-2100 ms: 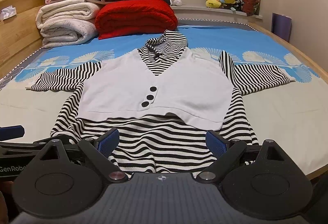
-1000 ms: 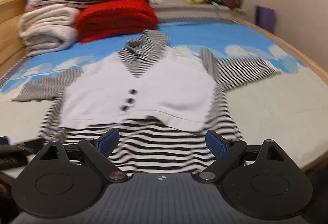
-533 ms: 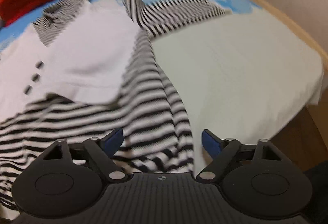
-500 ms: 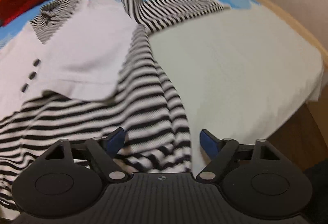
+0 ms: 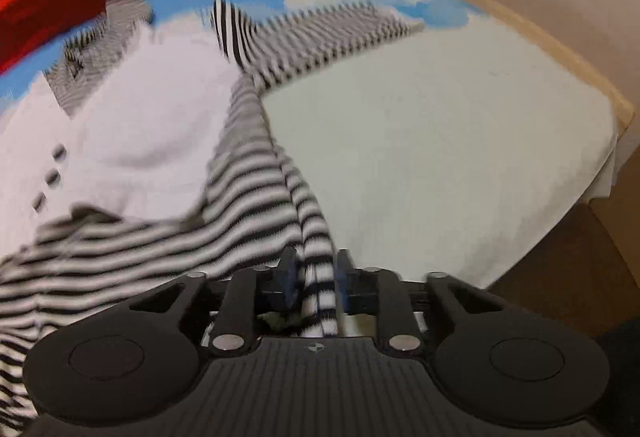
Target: Fold small clothes
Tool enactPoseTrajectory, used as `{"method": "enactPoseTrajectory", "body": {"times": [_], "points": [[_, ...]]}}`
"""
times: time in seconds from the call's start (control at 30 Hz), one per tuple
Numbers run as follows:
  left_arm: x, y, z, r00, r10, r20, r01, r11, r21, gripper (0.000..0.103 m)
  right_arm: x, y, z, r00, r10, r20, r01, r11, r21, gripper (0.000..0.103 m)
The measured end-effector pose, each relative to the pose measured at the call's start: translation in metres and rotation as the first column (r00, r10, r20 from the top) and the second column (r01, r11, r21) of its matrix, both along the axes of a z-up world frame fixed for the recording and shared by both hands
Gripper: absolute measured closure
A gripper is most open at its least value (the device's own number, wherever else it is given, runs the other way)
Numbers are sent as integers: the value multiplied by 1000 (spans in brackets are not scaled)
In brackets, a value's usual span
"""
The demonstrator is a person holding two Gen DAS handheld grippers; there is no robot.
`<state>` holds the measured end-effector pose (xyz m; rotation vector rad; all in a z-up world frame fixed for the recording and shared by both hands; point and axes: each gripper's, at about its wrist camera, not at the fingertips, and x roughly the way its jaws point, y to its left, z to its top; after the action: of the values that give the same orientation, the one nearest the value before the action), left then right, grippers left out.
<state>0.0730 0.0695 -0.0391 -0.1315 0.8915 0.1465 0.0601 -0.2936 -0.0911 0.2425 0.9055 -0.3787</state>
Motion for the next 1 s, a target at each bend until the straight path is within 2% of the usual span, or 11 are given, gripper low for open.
{"method": "enactPoseTrajectory", "body": {"times": [0.1,0.2,0.27,0.4,0.47,0.6,0.7,0.73,0.8,0.87,1.0], "points": [[0,-12,7,996,-72,51,71,997,19,71,-7,8,13,995,45,87,-44,999,-7,51],[17,-4,-23,990,-29,-139,21,998,-58,72,2,11,-9,993,89,-72,-89,996,11,51],[20,3,-29,983,12,-184,-25,998,-64,73,1,6,-24,984,60,-166,-52,997,54,50],[17,-4,11,1000,2,-3,-2,1000,-12,65,-6,3,5,1000,11,-27,-10,999,41,50],[14,-6,30,996,7,92,-9,1000,25,51,-9,6,26,997,24,73,-25,1000,11,49],[17,1,62,985,27,172,-23,999,-26,50,-4,4,64,970,59,235,-64,998,13,49],[38,14,101,968,44,248,-29,998,-63,45,-3,6,92,939,100,329,-103,995,-9,48],[48,21,115,958,54,283,-35,997,-73,38,1,7,103,926,118,359,-121,993,-16,47],[75,38,141,937,76,341,-54,996,-74,30,9,9,122,897,163,411,-166,986,-29,37],[107,55,156,924,93,371,-83,996,-44,28,26,19,142,876,229,425,-211,973,-90,28],[171,80,167,926,87,368,-113,992,51,29,60,39,177,809,358,466,-314,934,-171,28]]}}
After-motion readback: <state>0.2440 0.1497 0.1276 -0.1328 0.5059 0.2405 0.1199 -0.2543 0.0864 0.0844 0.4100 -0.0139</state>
